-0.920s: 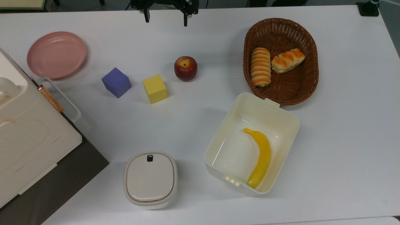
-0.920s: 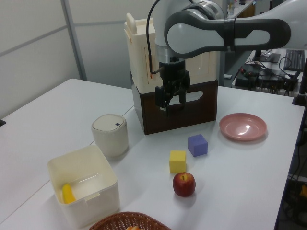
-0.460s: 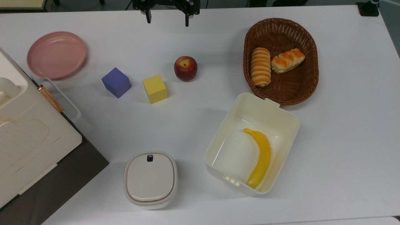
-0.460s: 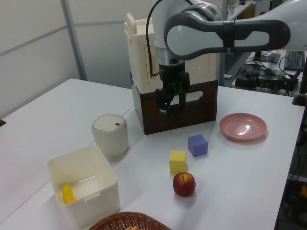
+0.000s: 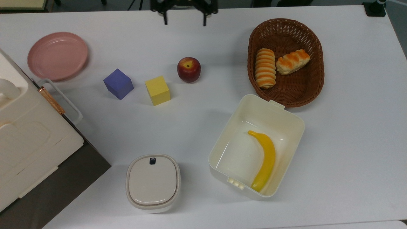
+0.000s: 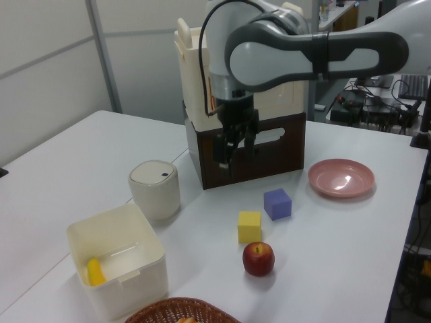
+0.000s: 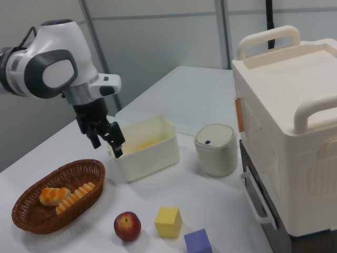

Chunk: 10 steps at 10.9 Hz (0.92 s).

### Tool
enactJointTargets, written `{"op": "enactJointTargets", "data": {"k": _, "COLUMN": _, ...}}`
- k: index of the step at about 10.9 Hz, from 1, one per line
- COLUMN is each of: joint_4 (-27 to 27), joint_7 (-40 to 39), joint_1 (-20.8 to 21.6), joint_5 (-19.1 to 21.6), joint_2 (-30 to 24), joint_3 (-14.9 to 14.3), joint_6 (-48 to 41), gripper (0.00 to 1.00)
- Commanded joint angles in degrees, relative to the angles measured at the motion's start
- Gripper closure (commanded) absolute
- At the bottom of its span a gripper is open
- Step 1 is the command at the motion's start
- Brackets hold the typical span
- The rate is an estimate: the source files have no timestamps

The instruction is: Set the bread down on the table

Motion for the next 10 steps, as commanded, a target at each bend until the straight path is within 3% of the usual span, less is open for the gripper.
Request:
{"op": "enactJointTargets", "data": {"k": 1, "joint_4": -1.42, "joint_7": 4.04, "joint_1": 6.3, "joint_5": 0.91, "joint_2": -1.04, "joint_3": 0.41, "joint_6": -0.37, "gripper": 0.0}}
{"op": "enactJointTargets", "data": {"k": 6, "joint_4": -1.5, "joint_7": 16.61, "joint_1": 19.66, "joint_5": 0.82, "joint_2": 2.74, "joint_3": 0.41, "joint_6": -0.1, "gripper": 0.0}}
{"op": "enactJointTargets", "data": {"k": 10, "joint_4": -2.64, "joint_7": 31.09, "joint_1": 25.91, "joint_5": 0.91, "joint_2": 6.08, "joint_3": 0.41, "joint_6": 5.06, "gripper": 0.0}}
